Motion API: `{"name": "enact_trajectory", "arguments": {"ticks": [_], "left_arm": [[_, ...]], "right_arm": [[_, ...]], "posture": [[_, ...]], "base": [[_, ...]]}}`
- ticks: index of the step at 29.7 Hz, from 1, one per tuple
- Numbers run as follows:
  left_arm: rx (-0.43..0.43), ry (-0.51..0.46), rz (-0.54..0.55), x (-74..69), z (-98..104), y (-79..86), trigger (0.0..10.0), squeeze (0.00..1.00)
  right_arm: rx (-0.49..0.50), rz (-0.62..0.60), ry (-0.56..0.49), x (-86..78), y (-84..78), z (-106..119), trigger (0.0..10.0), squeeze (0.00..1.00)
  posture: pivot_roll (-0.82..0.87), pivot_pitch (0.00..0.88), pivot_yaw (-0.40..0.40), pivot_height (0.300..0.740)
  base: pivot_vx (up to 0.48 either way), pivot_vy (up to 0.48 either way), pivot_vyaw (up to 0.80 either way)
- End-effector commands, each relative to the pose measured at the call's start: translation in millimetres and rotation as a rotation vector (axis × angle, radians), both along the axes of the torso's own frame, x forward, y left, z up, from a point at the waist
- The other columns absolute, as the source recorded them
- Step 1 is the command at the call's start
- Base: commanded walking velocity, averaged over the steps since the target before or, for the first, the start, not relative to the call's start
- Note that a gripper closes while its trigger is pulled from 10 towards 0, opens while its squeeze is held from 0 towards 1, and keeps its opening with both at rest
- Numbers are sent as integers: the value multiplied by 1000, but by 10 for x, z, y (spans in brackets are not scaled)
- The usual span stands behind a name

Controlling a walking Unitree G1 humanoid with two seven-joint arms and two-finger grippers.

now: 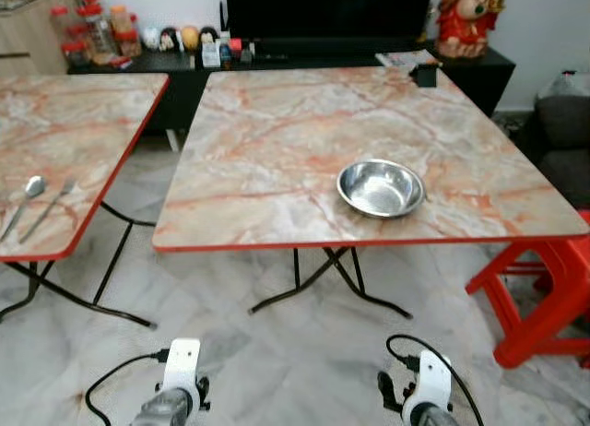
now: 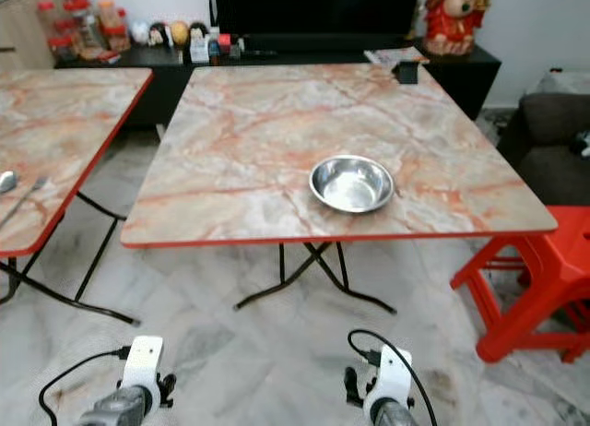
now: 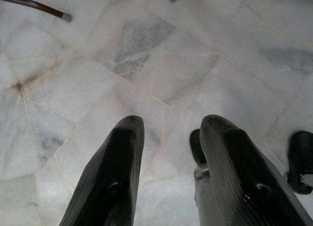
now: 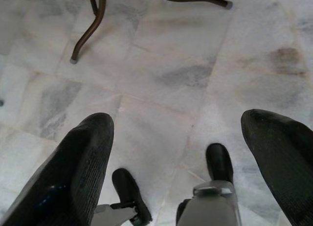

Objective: Setting the table

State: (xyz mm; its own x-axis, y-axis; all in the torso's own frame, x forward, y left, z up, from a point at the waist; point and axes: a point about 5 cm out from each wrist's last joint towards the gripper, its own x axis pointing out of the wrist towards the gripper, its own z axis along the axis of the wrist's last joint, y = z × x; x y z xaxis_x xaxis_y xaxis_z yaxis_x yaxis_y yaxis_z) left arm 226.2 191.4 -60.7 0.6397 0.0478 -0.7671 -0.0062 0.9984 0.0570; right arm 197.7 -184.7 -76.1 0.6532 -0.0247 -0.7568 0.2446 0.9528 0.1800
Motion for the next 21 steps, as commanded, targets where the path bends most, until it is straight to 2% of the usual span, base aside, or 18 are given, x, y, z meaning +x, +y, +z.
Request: {"name": "enact_trajectory", "arguments": {"ticks": [1, 5, 21], "left_arm": [[-5, 10, 3, -18, -12, 2, 10000, 0], [-2, 12, -1, -21, -13, 8, 10000, 0], [3, 6, -13, 4, 3, 9, 10000, 0]], "right_arm": [[-3, -15, -15, 17, -21, 14, 10000, 0], [-2, -12, -13, 9, -15, 10, 10000, 0], [0, -4, -12, 11, 8, 7, 10000, 0]], "posture": [[-69, 0, 37, 740], [-69, 0, 39, 740], [-68, 0, 42, 740]], "base": [[0, 0, 0], [0, 0, 0], [0, 425, 0]]}}
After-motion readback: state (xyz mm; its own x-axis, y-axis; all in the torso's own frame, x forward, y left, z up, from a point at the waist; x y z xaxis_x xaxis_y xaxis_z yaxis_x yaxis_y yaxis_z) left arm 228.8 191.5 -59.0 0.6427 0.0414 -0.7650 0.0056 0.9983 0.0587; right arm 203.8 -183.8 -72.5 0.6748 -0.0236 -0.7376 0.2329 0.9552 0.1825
